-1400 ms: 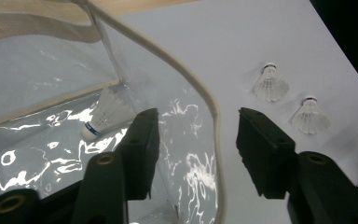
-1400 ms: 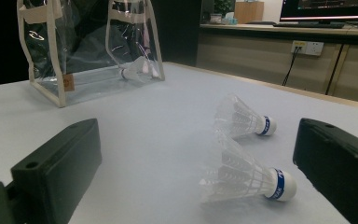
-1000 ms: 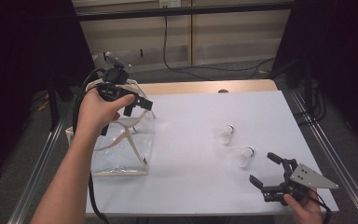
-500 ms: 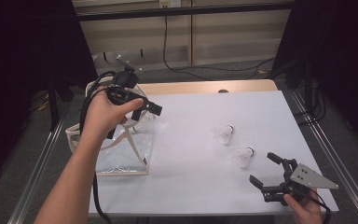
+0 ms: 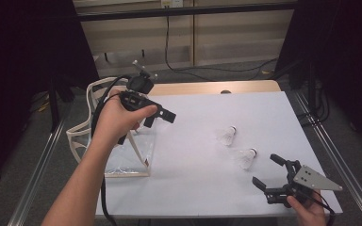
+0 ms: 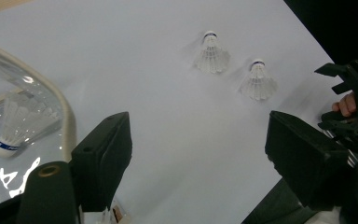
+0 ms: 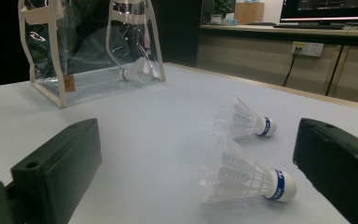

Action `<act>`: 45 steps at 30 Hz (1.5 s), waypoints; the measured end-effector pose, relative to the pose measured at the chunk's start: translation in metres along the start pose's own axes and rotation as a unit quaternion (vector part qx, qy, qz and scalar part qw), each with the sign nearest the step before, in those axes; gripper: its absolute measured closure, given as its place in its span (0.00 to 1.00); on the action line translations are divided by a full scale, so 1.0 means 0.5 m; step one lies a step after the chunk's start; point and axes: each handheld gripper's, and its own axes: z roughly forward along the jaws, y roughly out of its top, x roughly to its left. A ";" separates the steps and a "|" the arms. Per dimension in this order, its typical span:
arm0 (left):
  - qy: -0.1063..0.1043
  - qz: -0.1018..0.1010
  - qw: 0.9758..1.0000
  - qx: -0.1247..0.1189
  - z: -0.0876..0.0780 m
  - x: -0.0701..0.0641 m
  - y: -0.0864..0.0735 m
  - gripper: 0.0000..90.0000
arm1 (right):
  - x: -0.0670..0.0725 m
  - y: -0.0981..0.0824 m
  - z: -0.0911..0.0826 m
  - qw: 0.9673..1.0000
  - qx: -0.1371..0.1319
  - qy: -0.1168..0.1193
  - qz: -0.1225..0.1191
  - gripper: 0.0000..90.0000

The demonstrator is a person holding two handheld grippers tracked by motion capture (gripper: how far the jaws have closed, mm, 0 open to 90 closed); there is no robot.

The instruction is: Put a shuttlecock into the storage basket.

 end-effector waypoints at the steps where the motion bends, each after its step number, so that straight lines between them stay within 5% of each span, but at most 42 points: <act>1: -0.002 0.001 1.000 0.001 0.003 -0.003 0.000 0.25 | 0.000 0.000 0.000 1.000 0.000 0.001 0.000 0.01; 27: -0.023 0.016 0.999 0.023 0.083 -0.039 -0.009 0.20 | 0.000 -0.001 0.001 1.000 0.002 0.002 0.001 0.01; 45: -0.028 0.016 0.999 0.038 0.127 -0.041 -0.023 0.19 | -0.001 -0.001 0.001 1.000 0.002 0.003 0.001 0.01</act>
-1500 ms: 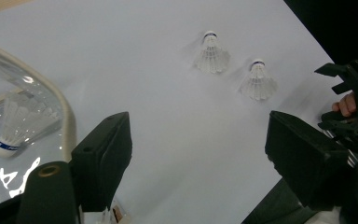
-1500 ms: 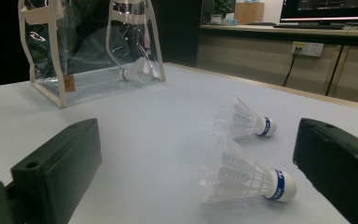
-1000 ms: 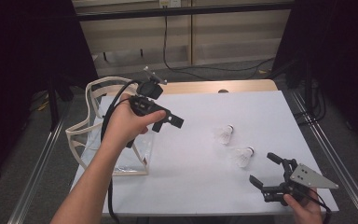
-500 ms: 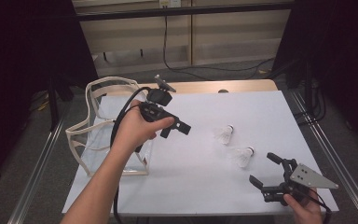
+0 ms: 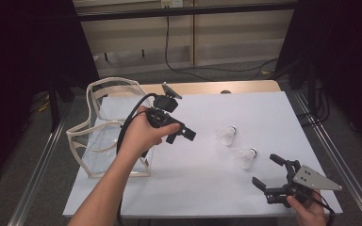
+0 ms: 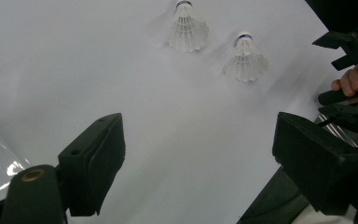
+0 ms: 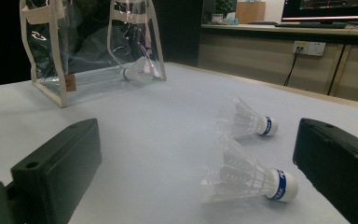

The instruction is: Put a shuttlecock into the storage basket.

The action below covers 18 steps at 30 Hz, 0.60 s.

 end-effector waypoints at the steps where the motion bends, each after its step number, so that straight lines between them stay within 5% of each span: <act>1: -0.001 0.000 1.000 0.000 0.002 0.000 -0.001 0.19 | 0.000 0.000 0.000 1.000 0.000 0.000 0.000 0.01; 18: -0.004 0.002 1.000 0.008 0.038 0.000 -0.013 0.19 | 0.000 0.000 0.000 1.000 -0.002 0.000 0.000 0.01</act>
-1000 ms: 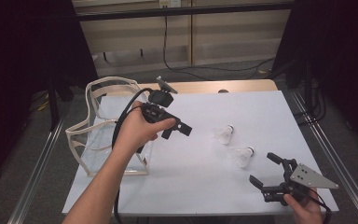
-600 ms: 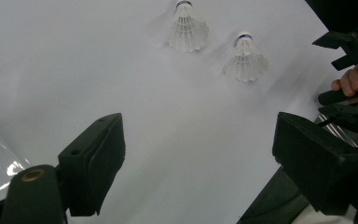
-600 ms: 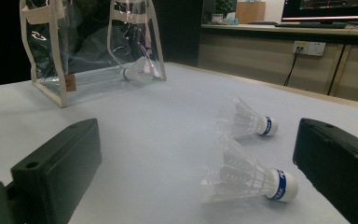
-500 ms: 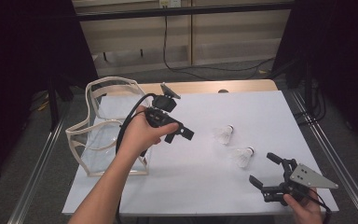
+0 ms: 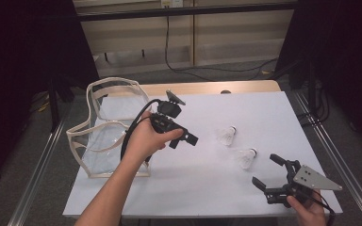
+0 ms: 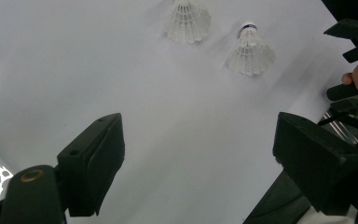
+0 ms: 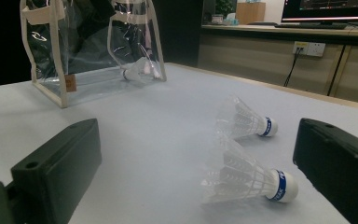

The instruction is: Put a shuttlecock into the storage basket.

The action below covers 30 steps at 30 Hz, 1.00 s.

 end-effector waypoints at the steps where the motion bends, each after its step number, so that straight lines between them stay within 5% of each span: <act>1: 0.001 0.000 1.000 0.000 0.002 0.000 -0.001 0.19 | 0.000 0.000 0.000 1.000 0.000 0.000 -0.001 0.01; 30: -0.006 -0.004 1.000 0.014 0.066 0.002 -0.021 0.18 | 0.000 0.000 0.000 1.000 0.000 0.001 -0.001 0.01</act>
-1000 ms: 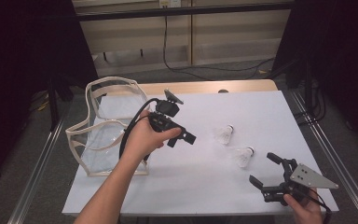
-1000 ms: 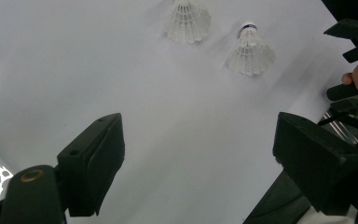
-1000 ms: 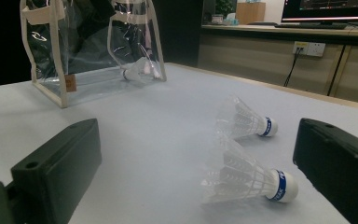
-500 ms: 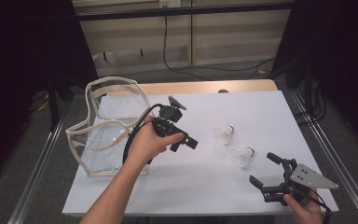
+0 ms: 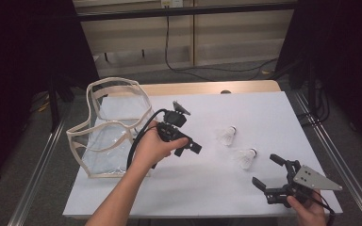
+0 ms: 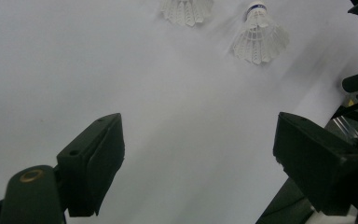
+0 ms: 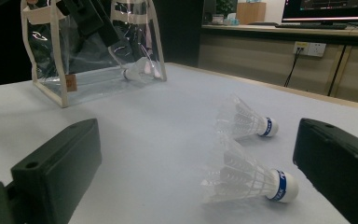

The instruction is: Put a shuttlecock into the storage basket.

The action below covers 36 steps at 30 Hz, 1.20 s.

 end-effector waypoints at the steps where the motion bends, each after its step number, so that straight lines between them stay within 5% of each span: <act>1: 0.000 -0.001 1.000 0.000 0.003 -0.001 -0.001 0.18 | 0.000 0.000 0.000 1.000 0.000 -0.001 0.000 0.01; 20: 0.001 0.010 1.000 -0.002 0.042 -0.004 -0.008 0.17 | 0.000 0.000 0.000 1.000 0.000 0.000 -0.001 0.01; 30: 0.018 0.056 0.998 -0.023 0.071 -0.016 0.000 0.14 | 0.000 0.000 0.000 1.000 0.001 0.001 0.001 0.01; 36: 0.021 0.067 0.997 -0.037 0.088 -0.024 0.006 0.12 | 0.000 0.000 0.000 1.000 0.001 0.001 0.001 0.01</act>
